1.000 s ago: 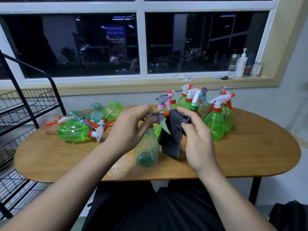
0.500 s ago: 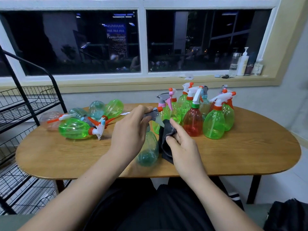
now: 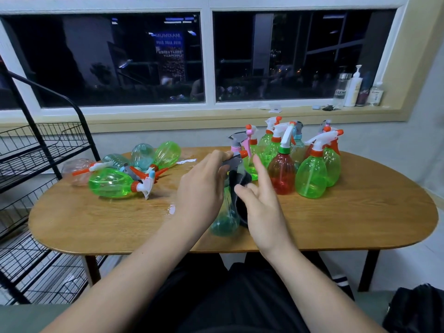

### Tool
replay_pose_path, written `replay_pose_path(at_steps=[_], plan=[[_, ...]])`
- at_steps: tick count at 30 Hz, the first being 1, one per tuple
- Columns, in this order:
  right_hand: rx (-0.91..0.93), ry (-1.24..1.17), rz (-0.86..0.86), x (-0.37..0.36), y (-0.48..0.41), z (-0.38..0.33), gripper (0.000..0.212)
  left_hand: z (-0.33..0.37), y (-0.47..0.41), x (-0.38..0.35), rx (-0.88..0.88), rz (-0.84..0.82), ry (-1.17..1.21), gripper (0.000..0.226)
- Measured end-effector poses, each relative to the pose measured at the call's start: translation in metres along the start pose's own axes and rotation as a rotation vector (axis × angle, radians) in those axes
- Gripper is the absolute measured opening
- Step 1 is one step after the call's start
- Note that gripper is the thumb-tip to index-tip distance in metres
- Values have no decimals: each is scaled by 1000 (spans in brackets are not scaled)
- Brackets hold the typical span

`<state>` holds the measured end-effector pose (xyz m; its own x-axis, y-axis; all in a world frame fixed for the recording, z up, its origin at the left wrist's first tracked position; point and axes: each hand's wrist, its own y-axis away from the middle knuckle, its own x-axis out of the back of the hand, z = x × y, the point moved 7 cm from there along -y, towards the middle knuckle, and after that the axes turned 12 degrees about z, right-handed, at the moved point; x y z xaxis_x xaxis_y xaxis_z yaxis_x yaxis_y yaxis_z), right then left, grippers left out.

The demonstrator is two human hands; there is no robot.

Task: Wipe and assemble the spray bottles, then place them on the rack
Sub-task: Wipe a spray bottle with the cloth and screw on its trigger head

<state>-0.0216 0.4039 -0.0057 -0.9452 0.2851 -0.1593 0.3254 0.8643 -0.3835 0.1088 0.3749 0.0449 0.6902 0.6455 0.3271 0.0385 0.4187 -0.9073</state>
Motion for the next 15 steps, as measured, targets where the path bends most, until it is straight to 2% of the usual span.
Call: replay_pose_path(at_steps=[4, 9, 15], plan=[[36, 85, 7, 3, -3, 5, 79, -1, 0, -1, -1, -11, -3, 18], [-9, 57, 90, 17, -14, 27, 78, 1, 0, 2, 4, -3, 1, 18], [22, 61, 75, 16, -9, 20, 71, 0, 1, 0, 10, 4, 16, 18]])
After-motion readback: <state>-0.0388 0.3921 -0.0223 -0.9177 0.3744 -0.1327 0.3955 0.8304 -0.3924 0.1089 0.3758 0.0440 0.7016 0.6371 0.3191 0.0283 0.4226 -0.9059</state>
